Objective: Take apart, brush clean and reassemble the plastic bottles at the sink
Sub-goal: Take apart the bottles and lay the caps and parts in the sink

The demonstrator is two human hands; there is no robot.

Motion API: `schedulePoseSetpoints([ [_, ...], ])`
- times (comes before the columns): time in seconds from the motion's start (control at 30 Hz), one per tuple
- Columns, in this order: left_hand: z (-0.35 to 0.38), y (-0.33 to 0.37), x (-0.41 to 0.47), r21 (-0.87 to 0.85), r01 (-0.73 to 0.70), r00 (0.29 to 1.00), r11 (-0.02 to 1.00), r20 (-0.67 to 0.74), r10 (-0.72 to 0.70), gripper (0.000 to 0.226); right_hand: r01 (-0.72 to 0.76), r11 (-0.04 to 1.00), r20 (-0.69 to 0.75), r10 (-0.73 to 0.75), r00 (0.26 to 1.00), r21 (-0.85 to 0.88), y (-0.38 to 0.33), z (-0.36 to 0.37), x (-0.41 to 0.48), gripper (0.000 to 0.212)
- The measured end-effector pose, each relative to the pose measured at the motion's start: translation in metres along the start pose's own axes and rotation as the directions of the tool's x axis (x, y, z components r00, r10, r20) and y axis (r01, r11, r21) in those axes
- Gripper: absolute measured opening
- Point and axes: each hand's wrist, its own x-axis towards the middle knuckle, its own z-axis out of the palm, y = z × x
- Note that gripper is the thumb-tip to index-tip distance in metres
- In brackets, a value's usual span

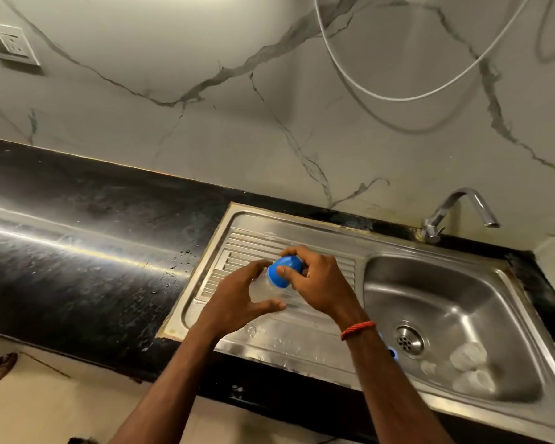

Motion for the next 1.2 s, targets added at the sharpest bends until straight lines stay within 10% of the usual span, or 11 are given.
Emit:
schedulePoseSetpoints([
  [0.37, 0.049, 0.035, 0.021, 0.008, -0.120, 0.990, 0.993, -0.067, 0.121, 0.053, -0.132, 0.986, -0.144, 0.116, 0.983, -0.105, 0.006, -0.023, -0.021, 0.015],
  [0.57, 0.072, 0.054, 0.020, 0.045, -0.200, 0.971, 0.979, -0.124, 0.204, 0.056, -0.091, 0.941, -0.311, -0.016, 0.950, -0.327, 0.017, -0.022, -0.033, 0.048],
  [1.0, 0.104, 0.074, 0.050, -0.092, -0.126, 0.990, 0.988, -0.076, 0.119, 0.054, -0.005, 0.999, -0.437, 0.021, 0.899, 0.039, 0.066, -0.095, -0.051, 0.028],
  [1.2, 0.121, 0.078, 0.067, -0.156, -0.110, 0.990, 0.982, -0.100, 0.095, 0.067, -0.281, 0.945, -0.472, 0.326, 0.819, 0.166, 0.116, -0.153, -0.067, 0.021],
])
